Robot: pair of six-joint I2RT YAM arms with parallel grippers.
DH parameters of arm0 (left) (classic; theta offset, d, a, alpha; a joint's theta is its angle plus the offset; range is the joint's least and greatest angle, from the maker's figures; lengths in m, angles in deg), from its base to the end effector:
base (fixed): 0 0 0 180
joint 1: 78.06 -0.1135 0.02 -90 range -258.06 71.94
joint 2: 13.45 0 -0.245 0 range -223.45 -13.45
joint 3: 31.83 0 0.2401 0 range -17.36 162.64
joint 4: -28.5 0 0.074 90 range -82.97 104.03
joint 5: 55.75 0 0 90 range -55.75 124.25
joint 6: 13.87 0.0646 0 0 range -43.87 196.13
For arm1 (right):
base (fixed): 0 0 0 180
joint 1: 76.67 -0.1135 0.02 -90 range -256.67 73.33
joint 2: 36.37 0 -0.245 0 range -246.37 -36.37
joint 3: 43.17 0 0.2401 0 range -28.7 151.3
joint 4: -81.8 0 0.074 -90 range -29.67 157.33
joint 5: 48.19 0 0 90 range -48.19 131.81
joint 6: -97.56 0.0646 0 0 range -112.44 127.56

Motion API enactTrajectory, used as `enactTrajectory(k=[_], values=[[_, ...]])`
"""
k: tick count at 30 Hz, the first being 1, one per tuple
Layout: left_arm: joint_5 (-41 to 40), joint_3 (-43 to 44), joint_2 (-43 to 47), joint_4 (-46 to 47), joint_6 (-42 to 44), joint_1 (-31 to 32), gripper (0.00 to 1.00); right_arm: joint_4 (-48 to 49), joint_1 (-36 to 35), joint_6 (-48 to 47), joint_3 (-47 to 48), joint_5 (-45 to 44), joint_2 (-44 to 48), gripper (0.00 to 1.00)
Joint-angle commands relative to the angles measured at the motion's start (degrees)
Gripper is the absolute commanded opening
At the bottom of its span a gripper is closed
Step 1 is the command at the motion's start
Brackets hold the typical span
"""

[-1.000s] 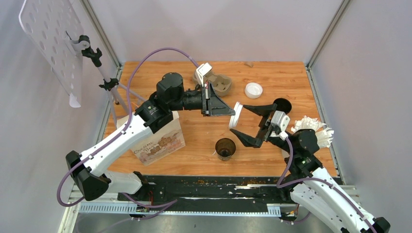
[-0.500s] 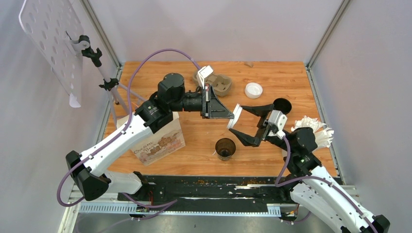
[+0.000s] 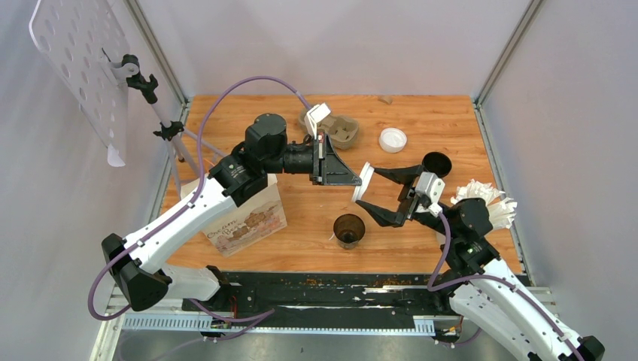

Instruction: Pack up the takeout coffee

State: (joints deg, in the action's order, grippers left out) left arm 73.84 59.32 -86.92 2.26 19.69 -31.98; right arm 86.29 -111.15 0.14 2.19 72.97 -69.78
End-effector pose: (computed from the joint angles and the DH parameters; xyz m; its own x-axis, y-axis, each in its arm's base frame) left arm 0.1795 -0.2457 0.4029 -0.8839 -0.0079 -0.4676 0.4625 0.1339 -0.8765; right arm 0.1248 0.1263 0.3347 0.3467 0.1041 -0.9322 -0.8559 0.4416 -0.2691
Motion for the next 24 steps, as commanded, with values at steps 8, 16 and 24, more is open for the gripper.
enactTrajectory(k=[8, 16, 24], values=[[-1.37, 2.88, 1.44, -2.64, 3.77, 0.06, 0.25, -0.66, -0.37, 0.78, 1.58, 0.96, 0.69, 0.71], [-13.89, 10.11, 0.28, -20.21, 18.23, -0.03, 0.92, -16.95, -0.39, 4.87, 6.58, -3.98, 0.99, 0.65], [-41.81, 23.22, 0.16, -41.45, 34.33, -0.37, 1.0, -42.97, -1.12, 14.19, 20.09, -11.23, -4.9, 0.62]])
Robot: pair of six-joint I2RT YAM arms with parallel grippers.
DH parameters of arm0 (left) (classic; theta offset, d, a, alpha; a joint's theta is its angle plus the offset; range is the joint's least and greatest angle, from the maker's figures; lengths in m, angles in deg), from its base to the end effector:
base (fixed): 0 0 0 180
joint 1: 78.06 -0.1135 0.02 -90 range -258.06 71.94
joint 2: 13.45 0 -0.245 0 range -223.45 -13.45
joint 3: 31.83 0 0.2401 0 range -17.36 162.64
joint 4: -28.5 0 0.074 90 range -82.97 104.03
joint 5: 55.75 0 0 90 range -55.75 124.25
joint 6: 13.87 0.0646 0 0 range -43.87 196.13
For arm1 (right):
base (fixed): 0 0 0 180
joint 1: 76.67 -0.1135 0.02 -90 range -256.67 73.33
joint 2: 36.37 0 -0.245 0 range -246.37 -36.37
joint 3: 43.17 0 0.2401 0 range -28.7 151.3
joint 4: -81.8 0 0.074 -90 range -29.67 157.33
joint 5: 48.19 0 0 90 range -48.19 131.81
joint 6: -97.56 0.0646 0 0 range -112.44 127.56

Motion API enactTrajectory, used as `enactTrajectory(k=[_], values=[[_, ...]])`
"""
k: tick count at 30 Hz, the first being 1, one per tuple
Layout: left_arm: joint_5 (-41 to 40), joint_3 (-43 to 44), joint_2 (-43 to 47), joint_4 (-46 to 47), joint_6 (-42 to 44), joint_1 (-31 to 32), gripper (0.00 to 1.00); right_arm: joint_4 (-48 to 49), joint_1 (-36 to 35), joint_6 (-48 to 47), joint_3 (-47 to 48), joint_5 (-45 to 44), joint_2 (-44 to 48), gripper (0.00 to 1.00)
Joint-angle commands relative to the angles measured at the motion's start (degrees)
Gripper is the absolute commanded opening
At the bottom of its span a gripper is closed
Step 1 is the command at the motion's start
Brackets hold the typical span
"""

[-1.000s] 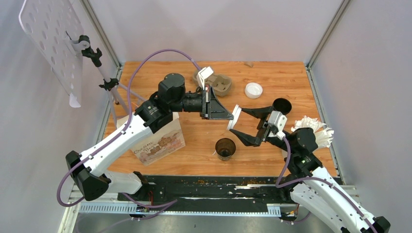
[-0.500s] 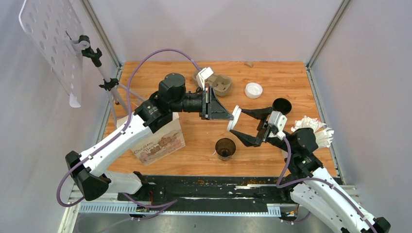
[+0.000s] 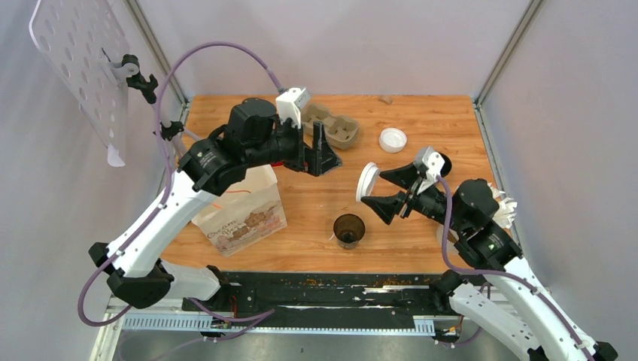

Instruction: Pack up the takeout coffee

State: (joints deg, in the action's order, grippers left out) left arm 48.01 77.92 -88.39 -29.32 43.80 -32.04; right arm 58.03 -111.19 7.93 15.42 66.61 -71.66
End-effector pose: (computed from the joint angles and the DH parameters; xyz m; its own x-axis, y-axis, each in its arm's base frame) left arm 0.1829 -0.2117 0.4337 -0.6844 -0.0388 -0.7280 0.5739 0.5872 -0.5708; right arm 0.1273 0.1205 0.3489 -0.0123 -0.0014 -0.9999 -0.8600 0.5103 0.0099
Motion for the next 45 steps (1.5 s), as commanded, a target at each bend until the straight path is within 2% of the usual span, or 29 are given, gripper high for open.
enactTrajectory(k=[1, 8, 15, 26, 45], values=[[-17.6, 4.92, 2.56, -9.75, 11.41, -0.27, 1.0, -17.45, -1.52, 7.24, 8.31, -6.21, -4.09, 0.62], [-21.41, 2.62, 10.21, -6.64, 15.66, -0.28, 1.0, -34.16, -5.6, 17.33, 18.09, -17.28, -13.49, 0.62], [-18.57, 1.66, 14.27, -5.39, 16.34, -0.31, 1.0, -44.07, -15.72, 22.02, 25.7, -28.79, -26.82, 0.63], [-18.46, 0.28, 18.49, -3.82, 16.19, -0.32, 1.0, -57.27, -19.44, 23.3, 36.49, -29.36, -46.2, 0.67], [-20.58, -1.42, 21.04, -3.1, 16.35, -0.31, 1.0, -60.92, -19.51, 19.45, 40.86, -29.44, -57.11, 0.72]])
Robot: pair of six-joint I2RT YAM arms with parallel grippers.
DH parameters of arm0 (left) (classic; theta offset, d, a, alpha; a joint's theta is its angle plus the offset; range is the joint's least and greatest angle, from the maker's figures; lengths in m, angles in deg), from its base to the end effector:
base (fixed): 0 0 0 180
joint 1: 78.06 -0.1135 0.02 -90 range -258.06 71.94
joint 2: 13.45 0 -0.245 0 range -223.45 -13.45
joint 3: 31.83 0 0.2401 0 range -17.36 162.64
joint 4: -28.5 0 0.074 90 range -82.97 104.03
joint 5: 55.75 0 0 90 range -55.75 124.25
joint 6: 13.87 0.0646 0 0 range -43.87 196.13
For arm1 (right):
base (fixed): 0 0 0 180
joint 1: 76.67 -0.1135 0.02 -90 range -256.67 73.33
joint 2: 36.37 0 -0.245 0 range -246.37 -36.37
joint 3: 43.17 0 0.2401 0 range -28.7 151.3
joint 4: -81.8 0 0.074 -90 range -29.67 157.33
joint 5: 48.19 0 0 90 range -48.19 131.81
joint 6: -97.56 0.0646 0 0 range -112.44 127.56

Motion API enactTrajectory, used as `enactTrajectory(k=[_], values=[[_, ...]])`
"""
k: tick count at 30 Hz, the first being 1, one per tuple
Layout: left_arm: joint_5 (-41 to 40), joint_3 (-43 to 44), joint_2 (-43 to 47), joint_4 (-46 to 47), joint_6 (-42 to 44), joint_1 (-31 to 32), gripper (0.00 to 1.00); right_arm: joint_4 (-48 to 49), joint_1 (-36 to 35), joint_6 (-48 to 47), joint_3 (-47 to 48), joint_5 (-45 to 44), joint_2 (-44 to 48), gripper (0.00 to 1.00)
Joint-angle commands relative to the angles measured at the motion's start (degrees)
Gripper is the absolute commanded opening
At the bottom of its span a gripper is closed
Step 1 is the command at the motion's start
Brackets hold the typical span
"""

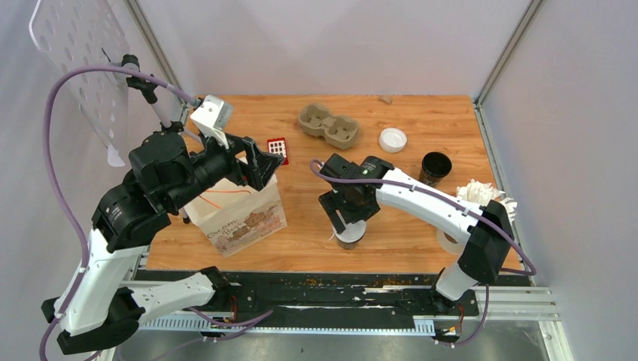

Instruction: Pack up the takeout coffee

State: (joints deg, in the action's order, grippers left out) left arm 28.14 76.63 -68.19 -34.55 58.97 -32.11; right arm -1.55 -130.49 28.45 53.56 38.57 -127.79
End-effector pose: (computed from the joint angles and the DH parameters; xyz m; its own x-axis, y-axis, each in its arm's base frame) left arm 0.1141 -0.1081 0.4847 -0.2970 -0.1149 -0.9479 0.5798 0.7671 -0.2747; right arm 0.1764 0.2350 0.2452 -0.8244 -0.5242 -0.2133 -0.5405 0.8410 0.0222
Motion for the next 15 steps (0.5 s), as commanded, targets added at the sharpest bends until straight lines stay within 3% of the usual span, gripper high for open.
enactTrajectory(k=[1, 15], values=[[-0.67, -0.13, 0.97, 2.15, 1.17, -0.25, 1.0, -1.46, -0.21, -1.1, 2.84, -1.58, -1.44, 0.72], [-0.68, -0.86, 1.45, 2.6, 1.1, -0.23, 1.0, -1.0, -0.14, -2.07, 2.26, -2.45, -5.44, 0.78]])
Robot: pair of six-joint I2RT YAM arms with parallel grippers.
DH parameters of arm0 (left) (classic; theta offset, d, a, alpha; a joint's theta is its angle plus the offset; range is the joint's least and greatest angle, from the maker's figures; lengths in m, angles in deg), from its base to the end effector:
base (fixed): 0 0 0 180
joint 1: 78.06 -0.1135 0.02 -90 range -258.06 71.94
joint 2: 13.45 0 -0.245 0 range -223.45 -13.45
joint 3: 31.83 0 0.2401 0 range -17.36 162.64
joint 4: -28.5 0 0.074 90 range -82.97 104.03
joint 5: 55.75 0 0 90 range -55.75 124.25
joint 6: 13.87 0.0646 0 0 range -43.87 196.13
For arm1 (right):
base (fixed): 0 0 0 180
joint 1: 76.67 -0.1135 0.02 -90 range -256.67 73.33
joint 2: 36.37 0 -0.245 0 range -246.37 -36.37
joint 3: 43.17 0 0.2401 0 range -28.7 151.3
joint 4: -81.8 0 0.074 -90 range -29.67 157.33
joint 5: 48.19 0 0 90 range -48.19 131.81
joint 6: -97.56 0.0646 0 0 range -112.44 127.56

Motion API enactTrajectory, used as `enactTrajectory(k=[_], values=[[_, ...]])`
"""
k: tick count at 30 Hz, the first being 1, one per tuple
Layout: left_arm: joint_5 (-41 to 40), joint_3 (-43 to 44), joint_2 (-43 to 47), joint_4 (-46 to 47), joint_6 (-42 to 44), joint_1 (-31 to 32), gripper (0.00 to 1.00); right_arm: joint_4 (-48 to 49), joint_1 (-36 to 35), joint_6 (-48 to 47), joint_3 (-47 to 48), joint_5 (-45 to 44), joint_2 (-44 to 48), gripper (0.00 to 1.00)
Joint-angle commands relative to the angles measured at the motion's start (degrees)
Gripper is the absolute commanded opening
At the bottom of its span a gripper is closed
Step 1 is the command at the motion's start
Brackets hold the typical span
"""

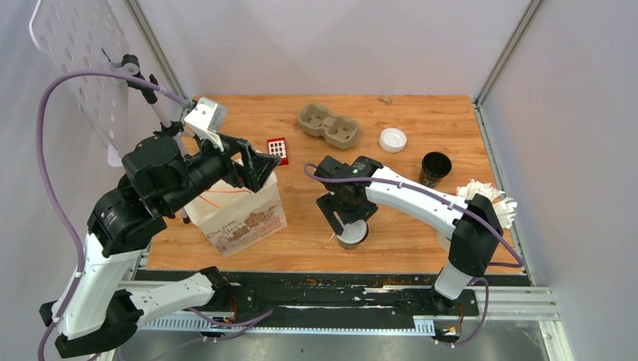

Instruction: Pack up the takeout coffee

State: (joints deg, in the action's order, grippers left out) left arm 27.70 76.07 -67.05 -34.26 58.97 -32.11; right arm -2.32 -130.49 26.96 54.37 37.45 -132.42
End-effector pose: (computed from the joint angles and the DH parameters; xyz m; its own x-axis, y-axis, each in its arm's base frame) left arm 0.1106 -0.1037 0.4854 -0.2853 -0.1267 -0.9500 0.5771 0.7687 -0.2758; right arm 0.1832 0.2422 0.2261 -0.8176 -0.5569 -0.1460 -0.5592 0.8285 -0.0285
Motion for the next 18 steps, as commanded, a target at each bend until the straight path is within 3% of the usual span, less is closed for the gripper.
enactTrajectory(k=[1, 11, 18], values=[[-0.22, -0.39, 0.33, 2.4, 1.09, -0.25, 1.0, -0.35, -0.14, -0.62, 1.6, -1.43, -1.0, 0.78], [-0.57, -0.67, 0.74, 2.36, 1.01, -0.25, 1.0, -5.16, -0.14, -0.51, 6.82, -1.89, 0.31, 0.76], [-0.57, -1.58, 1.22, 2.52, 0.73, -0.25, 1.0, -3.94, -0.14, -0.65, 5.27, -0.13, 0.22, 0.76]])
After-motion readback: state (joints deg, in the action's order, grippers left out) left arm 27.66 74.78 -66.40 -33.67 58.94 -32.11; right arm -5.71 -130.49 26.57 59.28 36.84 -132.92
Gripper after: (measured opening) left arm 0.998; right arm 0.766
